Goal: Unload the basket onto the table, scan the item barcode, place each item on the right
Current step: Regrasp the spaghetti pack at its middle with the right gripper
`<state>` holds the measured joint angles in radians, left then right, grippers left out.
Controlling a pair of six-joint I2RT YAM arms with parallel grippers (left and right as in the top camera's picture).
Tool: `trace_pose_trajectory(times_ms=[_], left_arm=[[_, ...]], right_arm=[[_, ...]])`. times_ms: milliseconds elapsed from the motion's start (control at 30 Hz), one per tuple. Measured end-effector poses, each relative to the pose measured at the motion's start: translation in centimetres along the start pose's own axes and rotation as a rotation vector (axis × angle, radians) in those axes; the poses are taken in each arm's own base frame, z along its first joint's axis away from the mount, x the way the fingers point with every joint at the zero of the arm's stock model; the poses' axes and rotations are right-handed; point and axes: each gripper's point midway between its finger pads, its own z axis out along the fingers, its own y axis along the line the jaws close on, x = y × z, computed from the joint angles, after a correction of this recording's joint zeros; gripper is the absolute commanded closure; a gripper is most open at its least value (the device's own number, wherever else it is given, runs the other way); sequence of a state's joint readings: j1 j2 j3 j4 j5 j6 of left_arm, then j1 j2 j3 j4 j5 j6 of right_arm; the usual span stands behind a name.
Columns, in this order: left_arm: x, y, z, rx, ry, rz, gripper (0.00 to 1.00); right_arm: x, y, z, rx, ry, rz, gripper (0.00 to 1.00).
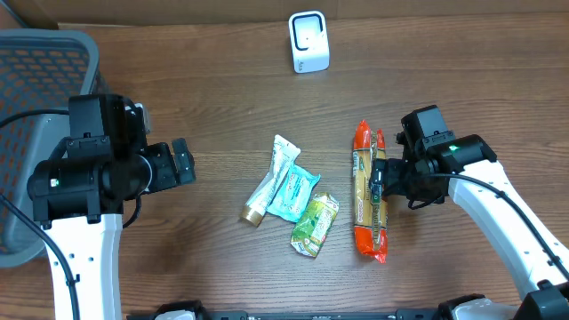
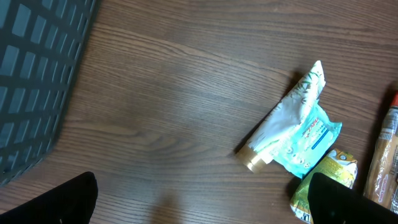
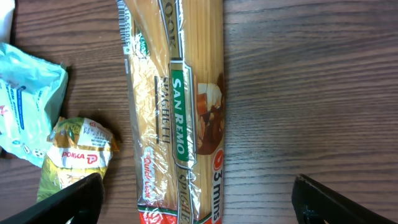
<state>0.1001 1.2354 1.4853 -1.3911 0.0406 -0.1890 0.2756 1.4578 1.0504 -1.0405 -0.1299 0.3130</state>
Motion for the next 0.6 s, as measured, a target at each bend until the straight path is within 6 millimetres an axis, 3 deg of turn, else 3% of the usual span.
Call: trace_pose_trajectory(times_ms=[200, 600], left_arm=[[0.0, 0.0, 0.0, 0.000, 0.000, 0.000, 0.00], [0.0, 0.0, 0.0, 0.000, 0.000, 0.000, 0.01]], right_arm=[[0.2, 0.3, 0.2, -0.019, 0.014, -0.036, 0.04], [0.5, 0.8, 2.4, -0.011, 0.076, -0.125, 0.04]])
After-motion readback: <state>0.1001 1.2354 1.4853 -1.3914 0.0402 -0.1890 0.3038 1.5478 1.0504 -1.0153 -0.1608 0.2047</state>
